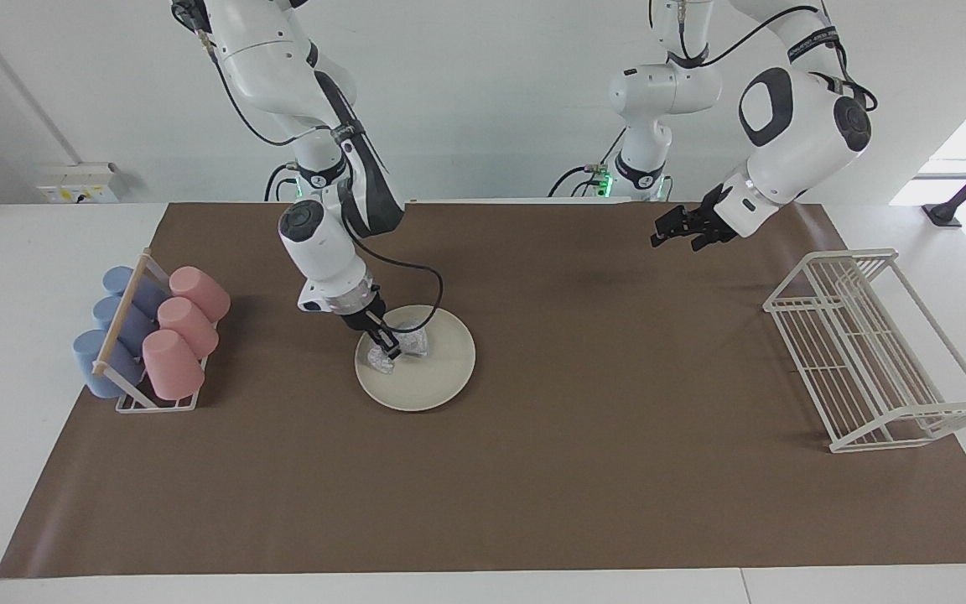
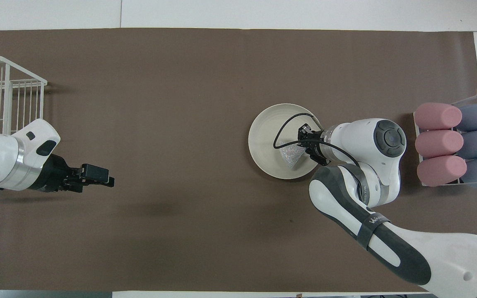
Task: Wipe plate with sponge
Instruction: 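Rub the sponge around the plate surface with the right gripper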
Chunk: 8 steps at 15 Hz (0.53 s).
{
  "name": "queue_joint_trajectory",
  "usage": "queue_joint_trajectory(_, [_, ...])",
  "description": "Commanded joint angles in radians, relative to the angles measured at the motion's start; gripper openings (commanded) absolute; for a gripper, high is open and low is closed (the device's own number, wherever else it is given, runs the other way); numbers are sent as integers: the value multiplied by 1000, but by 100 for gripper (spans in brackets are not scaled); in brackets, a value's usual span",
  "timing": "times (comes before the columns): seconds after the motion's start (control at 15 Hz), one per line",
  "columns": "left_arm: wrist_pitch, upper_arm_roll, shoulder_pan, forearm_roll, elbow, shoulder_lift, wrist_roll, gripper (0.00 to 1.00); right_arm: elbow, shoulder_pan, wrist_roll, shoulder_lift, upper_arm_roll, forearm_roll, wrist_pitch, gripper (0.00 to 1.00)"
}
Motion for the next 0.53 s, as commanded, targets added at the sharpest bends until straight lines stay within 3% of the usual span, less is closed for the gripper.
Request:
queue_joint_trajectory(0.0, [37, 2, -29, 26, 2, -2, -35, 100, -34, 11, 46, 42, 10, -3, 46, 0])
queue_joint_trajectory(0.27, [42, 2, -27, 26, -1, -2, -34, 100, -34, 125, 231, 43, 10, -3, 71, 0])
queue_joint_trajectory(0.47, [48, 2, -29, 26, 4, -2, -37, 100, -37, 152, 304, 43, 10, -3, 71, 0])
